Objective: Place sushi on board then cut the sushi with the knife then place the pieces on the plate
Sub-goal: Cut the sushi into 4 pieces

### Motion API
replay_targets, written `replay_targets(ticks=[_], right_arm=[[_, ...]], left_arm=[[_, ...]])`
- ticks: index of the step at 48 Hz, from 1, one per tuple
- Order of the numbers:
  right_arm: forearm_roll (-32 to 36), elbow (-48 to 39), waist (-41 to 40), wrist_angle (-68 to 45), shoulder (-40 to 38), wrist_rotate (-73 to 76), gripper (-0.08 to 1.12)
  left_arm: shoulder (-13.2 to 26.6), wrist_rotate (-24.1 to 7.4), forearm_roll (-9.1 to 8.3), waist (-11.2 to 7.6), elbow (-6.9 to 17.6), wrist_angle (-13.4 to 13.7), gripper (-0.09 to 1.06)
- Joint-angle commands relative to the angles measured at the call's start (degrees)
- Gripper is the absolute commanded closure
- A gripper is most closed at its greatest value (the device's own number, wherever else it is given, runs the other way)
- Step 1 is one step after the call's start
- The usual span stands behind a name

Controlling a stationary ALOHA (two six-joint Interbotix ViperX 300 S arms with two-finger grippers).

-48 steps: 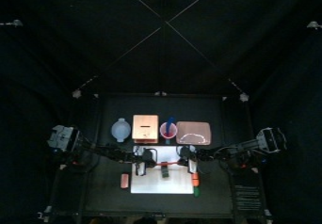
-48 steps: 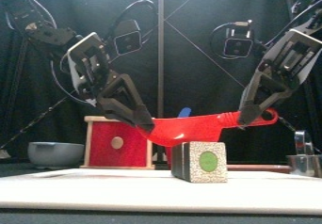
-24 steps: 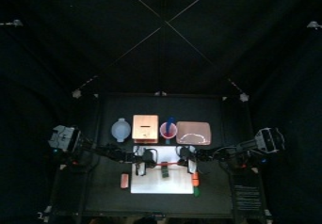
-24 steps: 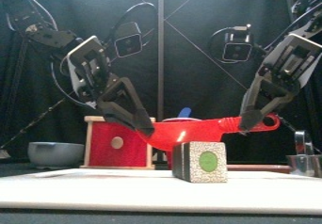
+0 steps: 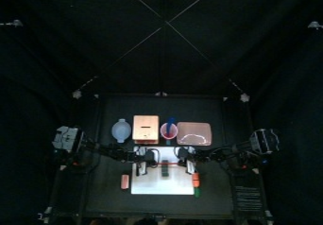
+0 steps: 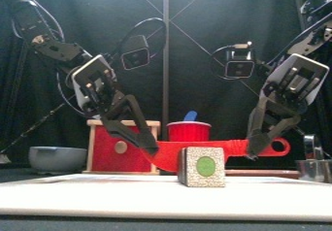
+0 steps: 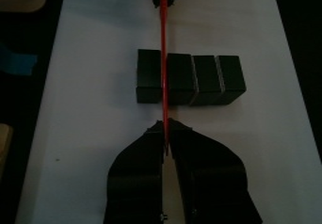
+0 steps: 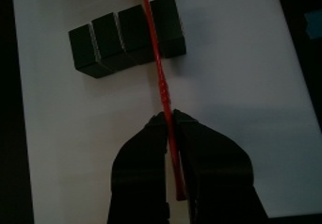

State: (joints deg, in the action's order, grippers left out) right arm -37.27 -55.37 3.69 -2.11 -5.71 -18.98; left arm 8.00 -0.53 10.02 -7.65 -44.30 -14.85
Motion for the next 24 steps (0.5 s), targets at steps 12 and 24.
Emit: replay_targets(ticks=[12, 24], right_arm=[[0.3, 1.1, -1.2, 0.3, 1.7, 0.2, 0.72], [2.5, 1.7, -3.9, 0.3, 2.0, 0.2, 0.72]], left_arm=[[1.3, 0.2, -6.06, 2.02, 3.1, 7.6, 0.53], [1.1, 0.4, -8.35, 5.54, 4.0, 9.7, 0.53]])
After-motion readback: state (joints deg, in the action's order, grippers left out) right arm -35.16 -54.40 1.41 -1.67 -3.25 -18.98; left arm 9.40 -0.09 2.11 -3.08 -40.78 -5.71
